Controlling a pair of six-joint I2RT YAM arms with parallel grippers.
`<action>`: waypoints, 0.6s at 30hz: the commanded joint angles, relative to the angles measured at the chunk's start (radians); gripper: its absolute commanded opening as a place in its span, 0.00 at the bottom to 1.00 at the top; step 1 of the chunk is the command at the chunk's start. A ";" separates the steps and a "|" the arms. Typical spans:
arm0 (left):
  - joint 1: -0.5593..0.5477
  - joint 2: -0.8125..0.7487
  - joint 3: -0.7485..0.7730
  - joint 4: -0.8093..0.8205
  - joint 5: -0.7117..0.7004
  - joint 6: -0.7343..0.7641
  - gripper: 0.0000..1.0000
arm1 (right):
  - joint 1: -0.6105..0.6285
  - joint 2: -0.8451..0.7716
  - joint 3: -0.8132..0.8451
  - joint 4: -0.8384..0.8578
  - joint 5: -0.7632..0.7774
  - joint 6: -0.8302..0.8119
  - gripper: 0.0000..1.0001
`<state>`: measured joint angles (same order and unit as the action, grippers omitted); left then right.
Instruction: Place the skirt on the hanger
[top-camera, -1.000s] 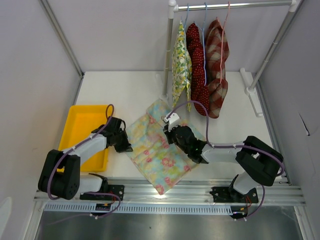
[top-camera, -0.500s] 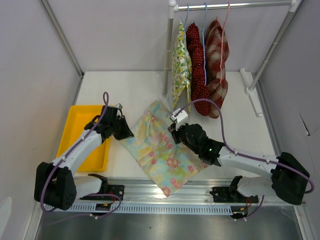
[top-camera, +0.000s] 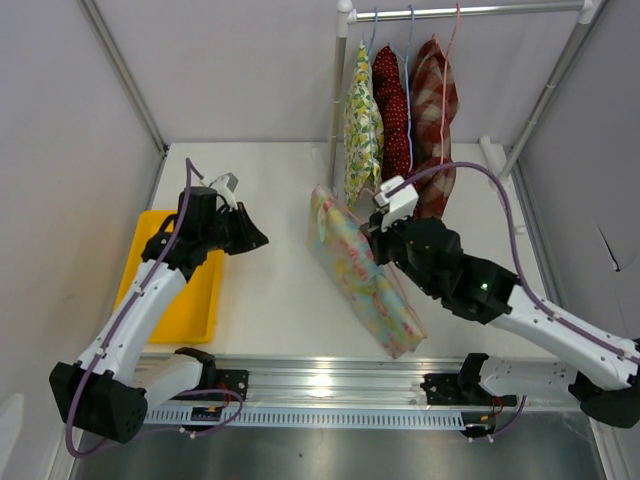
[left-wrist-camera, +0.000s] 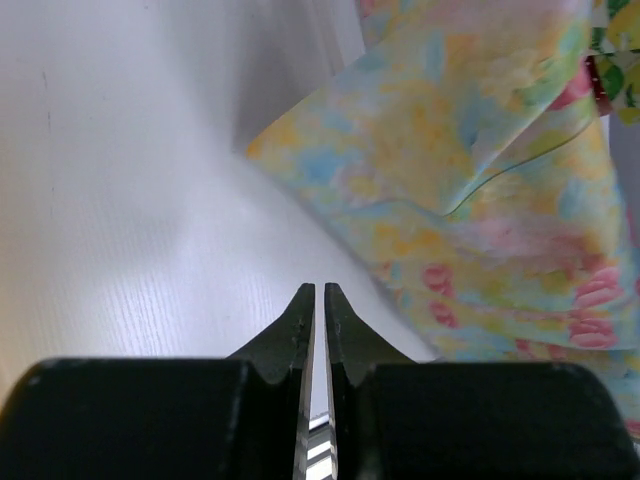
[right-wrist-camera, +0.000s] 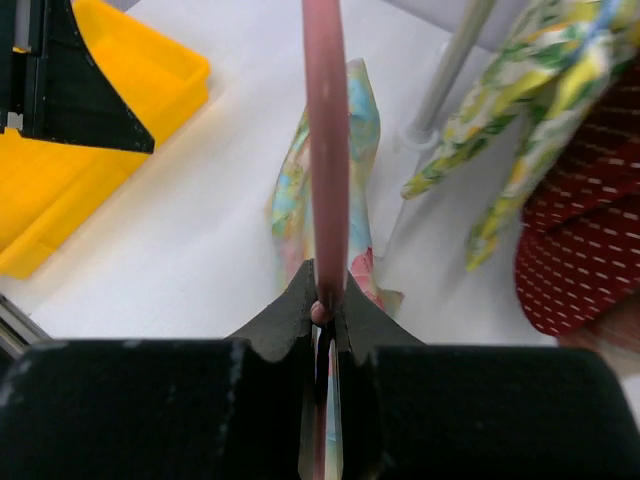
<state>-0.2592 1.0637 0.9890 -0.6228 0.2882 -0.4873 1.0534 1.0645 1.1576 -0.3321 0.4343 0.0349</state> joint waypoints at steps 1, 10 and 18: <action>0.003 -0.025 0.063 -0.009 0.058 0.024 0.12 | 0.000 -0.080 0.093 -0.211 0.109 0.061 0.00; -0.005 -0.027 0.088 -0.008 0.100 0.027 0.13 | 0.000 -0.201 0.250 -0.573 0.188 0.235 0.00; -0.032 -0.031 0.082 0.006 0.117 0.010 0.13 | -0.003 -0.133 0.404 -0.852 0.264 0.394 0.00</action>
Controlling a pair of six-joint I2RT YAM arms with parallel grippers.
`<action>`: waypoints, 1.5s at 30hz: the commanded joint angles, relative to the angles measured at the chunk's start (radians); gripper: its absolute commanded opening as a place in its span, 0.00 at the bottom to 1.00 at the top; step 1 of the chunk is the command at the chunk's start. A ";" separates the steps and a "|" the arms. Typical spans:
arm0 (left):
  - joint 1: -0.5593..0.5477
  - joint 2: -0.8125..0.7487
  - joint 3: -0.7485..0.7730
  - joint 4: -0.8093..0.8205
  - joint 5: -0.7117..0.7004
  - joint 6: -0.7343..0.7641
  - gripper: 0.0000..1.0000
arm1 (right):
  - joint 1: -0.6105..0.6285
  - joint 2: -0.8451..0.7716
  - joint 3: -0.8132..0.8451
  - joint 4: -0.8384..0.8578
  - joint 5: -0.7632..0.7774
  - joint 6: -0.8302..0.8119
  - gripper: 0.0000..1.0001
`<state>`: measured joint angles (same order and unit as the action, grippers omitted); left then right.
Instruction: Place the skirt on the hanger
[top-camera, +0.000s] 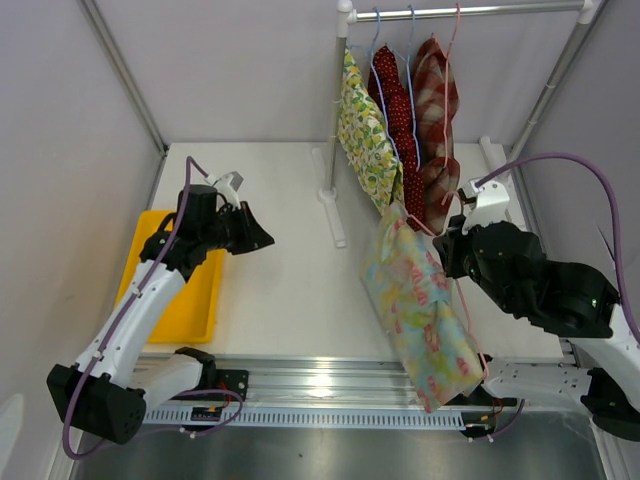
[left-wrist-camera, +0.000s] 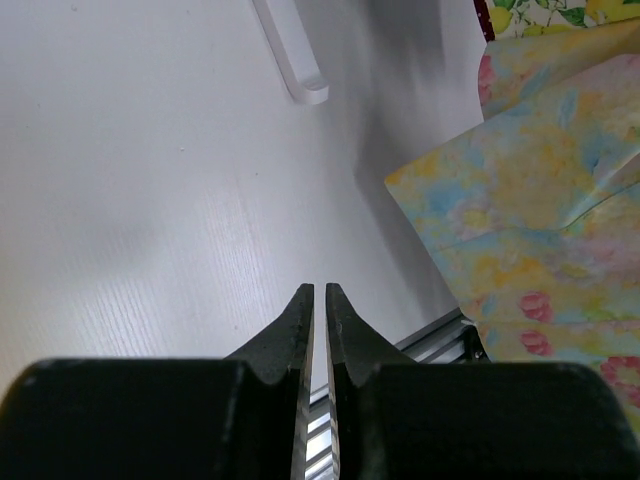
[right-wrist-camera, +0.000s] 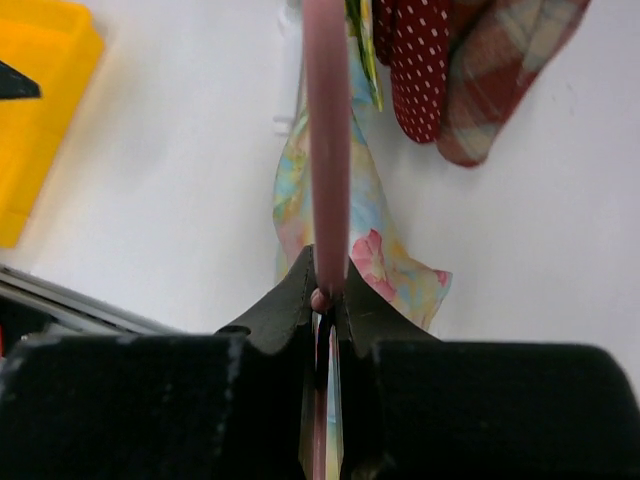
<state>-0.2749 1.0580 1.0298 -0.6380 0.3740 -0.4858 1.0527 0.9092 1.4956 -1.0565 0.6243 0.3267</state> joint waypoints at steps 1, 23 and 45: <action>-0.020 -0.027 0.041 0.023 0.029 0.007 0.13 | -0.002 0.025 0.074 -0.157 0.078 0.116 0.00; -0.047 -0.023 0.058 0.000 0.013 0.015 0.13 | -0.252 0.164 0.331 -0.389 0.229 0.121 0.00; -0.047 0.000 0.047 0.003 0.046 0.030 0.14 | -1.179 0.283 0.307 0.165 -0.734 -0.259 0.00</action>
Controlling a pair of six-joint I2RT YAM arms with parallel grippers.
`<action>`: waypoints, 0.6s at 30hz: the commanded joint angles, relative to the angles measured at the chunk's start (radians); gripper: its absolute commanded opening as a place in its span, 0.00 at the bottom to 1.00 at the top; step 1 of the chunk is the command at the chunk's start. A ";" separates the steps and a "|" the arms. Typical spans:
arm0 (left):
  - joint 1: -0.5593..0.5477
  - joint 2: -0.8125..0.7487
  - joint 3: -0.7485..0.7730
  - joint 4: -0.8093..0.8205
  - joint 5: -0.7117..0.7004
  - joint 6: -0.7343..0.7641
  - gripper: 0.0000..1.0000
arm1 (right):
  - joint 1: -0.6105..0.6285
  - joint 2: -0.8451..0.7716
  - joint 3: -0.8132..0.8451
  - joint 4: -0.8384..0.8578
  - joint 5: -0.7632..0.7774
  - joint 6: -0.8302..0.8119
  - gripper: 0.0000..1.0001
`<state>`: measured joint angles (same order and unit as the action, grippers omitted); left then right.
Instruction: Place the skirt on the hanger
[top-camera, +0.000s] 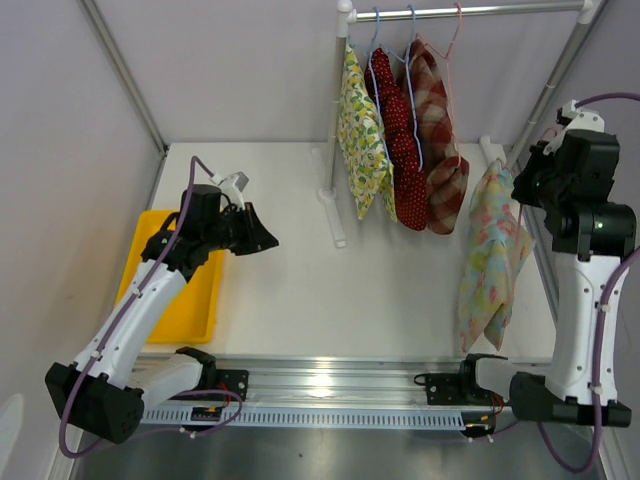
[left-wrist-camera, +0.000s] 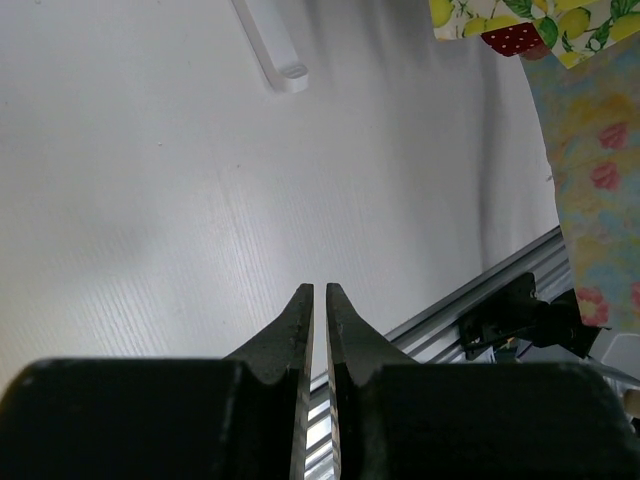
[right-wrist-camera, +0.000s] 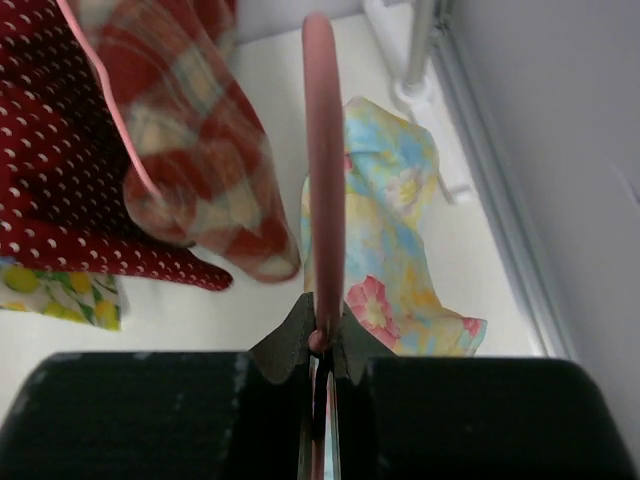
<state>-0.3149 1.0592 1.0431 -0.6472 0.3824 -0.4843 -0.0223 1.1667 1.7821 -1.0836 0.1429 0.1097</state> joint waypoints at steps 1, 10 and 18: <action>-0.007 -0.001 0.032 0.011 0.038 0.030 0.14 | -0.146 0.037 0.019 0.217 -0.370 -0.030 0.00; -0.007 -0.002 -0.002 0.023 0.076 0.036 0.14 | -0.281 0.221 0.121 0.387 -0.563 -0.001 0.00; -0.009 -0.007 -0.002 0.043 0.095 0.038 0.14 | -0.280 0.413 0.403 0.470 -0.510 0.005 0.00</action>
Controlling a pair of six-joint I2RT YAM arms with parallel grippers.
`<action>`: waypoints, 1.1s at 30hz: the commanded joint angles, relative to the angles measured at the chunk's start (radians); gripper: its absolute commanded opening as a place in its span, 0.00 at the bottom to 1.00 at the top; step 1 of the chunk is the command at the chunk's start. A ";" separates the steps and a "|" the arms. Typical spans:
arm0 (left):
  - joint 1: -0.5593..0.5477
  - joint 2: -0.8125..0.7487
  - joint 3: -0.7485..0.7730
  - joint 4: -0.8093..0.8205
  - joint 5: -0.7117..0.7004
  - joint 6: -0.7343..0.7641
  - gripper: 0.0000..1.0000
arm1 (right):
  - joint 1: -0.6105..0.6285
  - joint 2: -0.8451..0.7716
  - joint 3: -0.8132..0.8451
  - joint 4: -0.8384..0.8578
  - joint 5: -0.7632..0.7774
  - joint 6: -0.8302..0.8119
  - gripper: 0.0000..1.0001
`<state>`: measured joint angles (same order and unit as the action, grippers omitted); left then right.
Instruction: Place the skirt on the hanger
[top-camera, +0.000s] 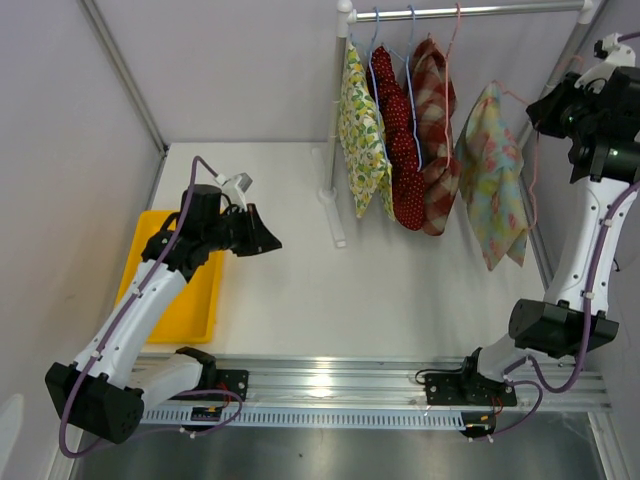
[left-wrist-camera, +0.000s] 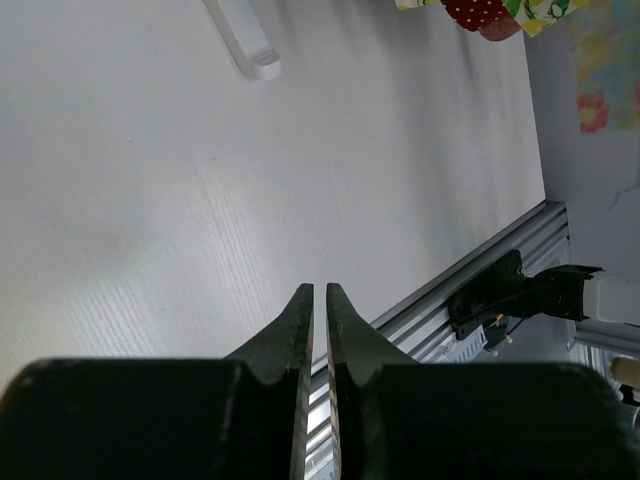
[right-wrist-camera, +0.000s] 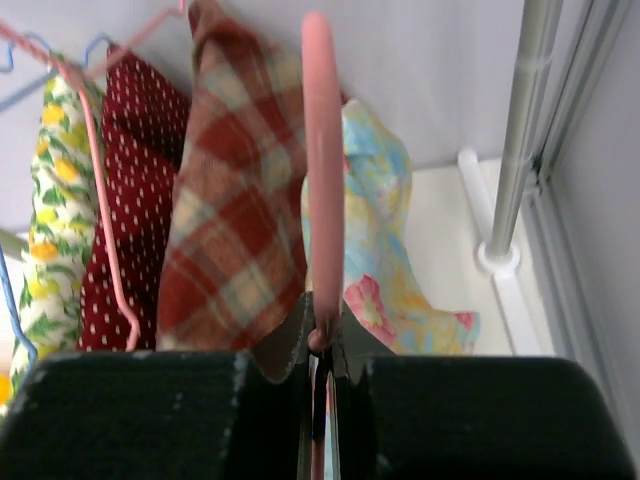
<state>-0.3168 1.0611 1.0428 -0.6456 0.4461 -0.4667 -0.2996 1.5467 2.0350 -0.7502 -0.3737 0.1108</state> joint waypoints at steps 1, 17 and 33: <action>-0.007 -0.009 0.000 0.043 0.032 0.020 0.14 | -0.003 0.056 0.189 0.138 0.009 0.018 0.00; -0.008 0.017 -0.006 0.084 0.045 0.016 0.14 | 0.160 0.388 0.508 0.342 0.205 -0.039 0.00; -0.008 0.034 -0.021 0.106 0.036 0.013 0.13 | 0.241 0.401 0.459 0.499 0.302 -0.096 0.00</action>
<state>-0.3187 1.0939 1.0264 -0.5797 0.4667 -0.4652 -0.0608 2.0010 2.4775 -0.3920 -0.0929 0.0288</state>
